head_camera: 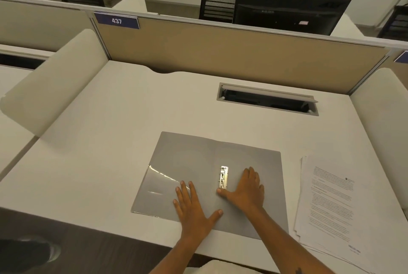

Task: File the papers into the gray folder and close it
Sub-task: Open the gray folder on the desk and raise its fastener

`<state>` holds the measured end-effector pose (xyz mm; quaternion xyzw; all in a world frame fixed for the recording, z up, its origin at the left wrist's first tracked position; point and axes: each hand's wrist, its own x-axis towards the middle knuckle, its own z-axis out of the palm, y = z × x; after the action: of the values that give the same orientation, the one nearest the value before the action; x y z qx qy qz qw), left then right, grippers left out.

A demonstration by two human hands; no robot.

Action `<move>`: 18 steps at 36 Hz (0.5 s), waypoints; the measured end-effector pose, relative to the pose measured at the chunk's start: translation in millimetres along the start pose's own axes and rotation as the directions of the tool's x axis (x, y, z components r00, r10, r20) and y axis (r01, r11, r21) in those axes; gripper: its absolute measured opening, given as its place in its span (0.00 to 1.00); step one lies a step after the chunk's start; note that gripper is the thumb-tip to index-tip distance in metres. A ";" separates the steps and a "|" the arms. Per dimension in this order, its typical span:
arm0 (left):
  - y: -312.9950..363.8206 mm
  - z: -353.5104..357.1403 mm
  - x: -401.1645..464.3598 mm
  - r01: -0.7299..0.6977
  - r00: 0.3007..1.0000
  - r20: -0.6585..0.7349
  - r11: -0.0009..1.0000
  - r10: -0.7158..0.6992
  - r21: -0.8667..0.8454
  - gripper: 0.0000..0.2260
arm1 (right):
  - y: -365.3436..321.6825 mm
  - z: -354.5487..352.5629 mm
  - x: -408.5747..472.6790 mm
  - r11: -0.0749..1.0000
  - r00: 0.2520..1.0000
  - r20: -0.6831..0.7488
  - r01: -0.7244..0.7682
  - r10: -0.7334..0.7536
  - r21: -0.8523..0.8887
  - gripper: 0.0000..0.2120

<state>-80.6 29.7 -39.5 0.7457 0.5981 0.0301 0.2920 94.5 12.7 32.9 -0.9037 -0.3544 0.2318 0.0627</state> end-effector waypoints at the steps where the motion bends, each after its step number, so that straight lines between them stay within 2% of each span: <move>1: -0.3 0.5 0.0 -0.001 1.000 0.001 1.000 0.001 0.000 0.62 | -0.5 0.5 0.6 1.000 1.000 0.000 -0.002 0.002 -0.004 0.67; 8: -0.2 0.1 0.6 0.005 1.000 0.002 1.000 -0.005 0.031 0.61 | -6.3 5.8 2.7 0.999 1.000 0.020 -0.002 0.003 -0.040 0.65; 13: 2.1 -0.9 1.0 0.024 1.000 0.014 0.998 -0.025 0.066 0.61 | -4.8 4.0 7.3 0.998 0.995 0.094 0.018 -0.013 -0.054 0.61; 15: 2.1 -0.6 1.4 0.023 1.000 0.016 0.998 -0.024 0.051 0.62 | -7.1 -0.3 6.0 0.998 0.995 0.092 0.035 -0.030 -0.048 0.57; 18: 1.8 -0.8 1.3 0.025 0.999 0.021 0.999 -0.026 0.036 0.62 | -10.4 -7.1 -1.5 0.993 0.992 -0.035 0.119 -0.118 0.023 0.45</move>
<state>-79.0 31.0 -38.4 0.7434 0.6050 0.0077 0.2851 90.5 19.8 42.7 -0.8840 -0.4035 0.2170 0.0936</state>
